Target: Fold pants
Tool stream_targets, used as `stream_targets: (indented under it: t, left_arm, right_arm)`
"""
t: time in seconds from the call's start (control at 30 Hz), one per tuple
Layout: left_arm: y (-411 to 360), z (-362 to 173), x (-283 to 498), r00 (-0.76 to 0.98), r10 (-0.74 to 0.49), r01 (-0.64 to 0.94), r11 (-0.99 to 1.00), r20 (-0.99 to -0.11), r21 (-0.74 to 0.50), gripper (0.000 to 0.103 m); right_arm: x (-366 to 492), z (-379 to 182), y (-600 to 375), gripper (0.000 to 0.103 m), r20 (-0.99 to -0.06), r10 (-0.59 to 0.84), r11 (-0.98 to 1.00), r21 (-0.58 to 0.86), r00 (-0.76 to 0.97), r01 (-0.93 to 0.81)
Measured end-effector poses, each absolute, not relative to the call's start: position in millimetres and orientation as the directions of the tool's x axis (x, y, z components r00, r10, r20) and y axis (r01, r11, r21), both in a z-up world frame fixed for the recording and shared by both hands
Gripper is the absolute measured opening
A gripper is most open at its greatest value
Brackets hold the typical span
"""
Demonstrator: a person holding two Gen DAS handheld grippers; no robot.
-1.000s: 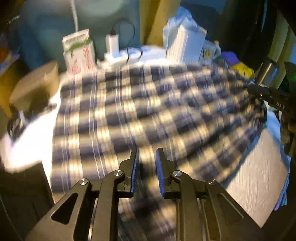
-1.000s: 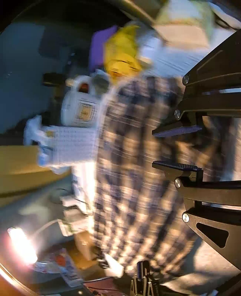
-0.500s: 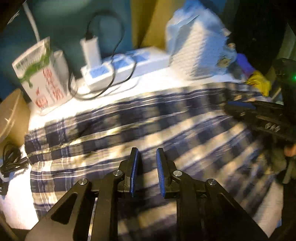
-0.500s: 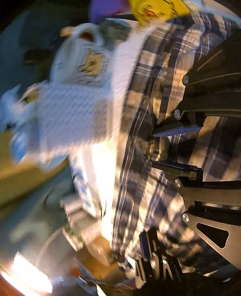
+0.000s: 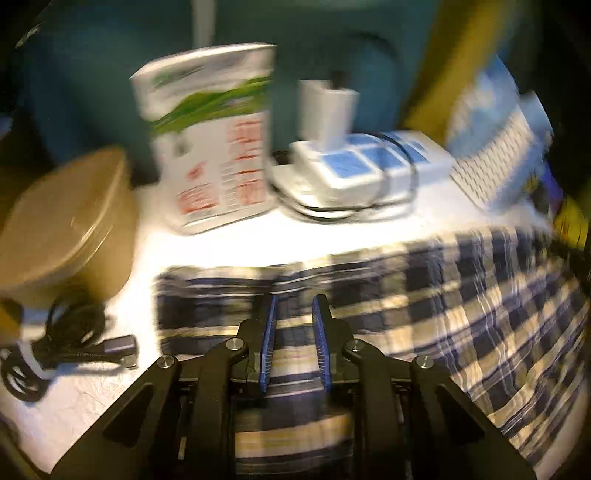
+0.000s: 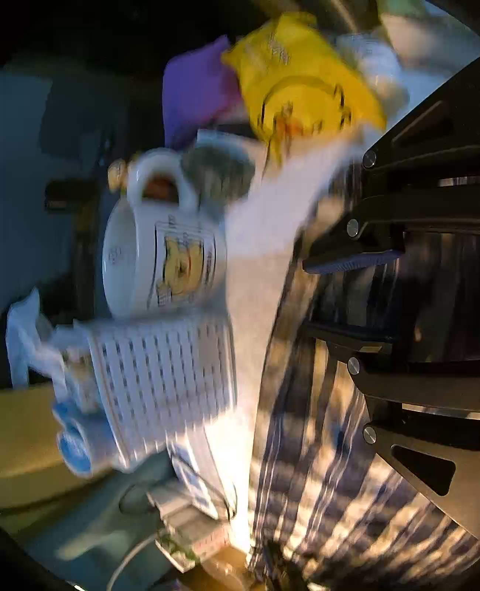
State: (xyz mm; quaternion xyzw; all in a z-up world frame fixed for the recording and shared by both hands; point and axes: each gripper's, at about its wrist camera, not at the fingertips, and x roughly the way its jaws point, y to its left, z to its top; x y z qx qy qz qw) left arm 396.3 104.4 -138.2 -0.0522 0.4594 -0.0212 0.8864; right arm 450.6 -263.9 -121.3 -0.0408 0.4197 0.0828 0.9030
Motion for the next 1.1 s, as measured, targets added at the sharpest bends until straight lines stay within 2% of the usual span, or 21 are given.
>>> stream_targets:
  t: [0.07,0.2,0.4,0.53,0.6,0.7,0.8,1.1]
  left_arm:
    - [120.6,-132.0,394.1,0.574,-0.05,-0.078,0.99,-0.817,-0.116,0.02]
    - [126.0,-106.4,368.8,0.626,-0.045,-0.097,0.986,-0.779,-0.135,0.02]
    - [63.3,-91.1,319.9,0.642,-0.202,0.057,0.975,-0.739,-0.216,0.024]
    - [-1.5,-103.7,302.9,0.584,-0.322,0.178,0.946,-0.745,-0.27,0.026]
    - [-29.1,-110.6,300.1,0.554,-0.343,0.231,0.939,-0.758,-0.256,0.026]
    - [-47.6,-128.1,302.6,0.511,-0.306,0.233,0.949,-0.803,-0.213,0.026]
    - [-43.5,-132.9,302.0,0.527,-0.314,0.232,0.947,-0.79,-0.222,0.028]
    - [-9.2,-134.0,291.2,0.544,-0.202,0.143,0.979,-0.814,-0.147,0.028]
  right_arm:
    - [449.5,-117.8,-278.7,0.028,-0.762,0.101,0.988,0.003,0.639,-0.153]
    - [430.5,-97.5,-290.3,0.029,-0.733,0.085,0.989,-0.02,0.675,-0.146]
    - [400.0,-83.6,-271.4,0.029,-0.719,0.189,0.965,0.011,0.669,-0.261]
    - [392.0,-104.4,-233.7,0.03,-0.743,0.237,0.942,0.018,0.626,-0.334]
    - [388.3,-115.1,-227.1,0.031,-0.759,0.233,0.938,0.011,0.608,-0.346]
    - [381.0,-125.7,-229.1,0.031,-0.775,0.209,0.94,-0.009,0.597,-0.34]
    - [378.0,-127.5,-237.8,0.03,-0.778,0.199,0.945,-0.008,0.596,-0.326]
    - [368.0,-129.7,-273.3,0.03,-0.769,0.141,0.965,-0.034,0.623,-0.26]
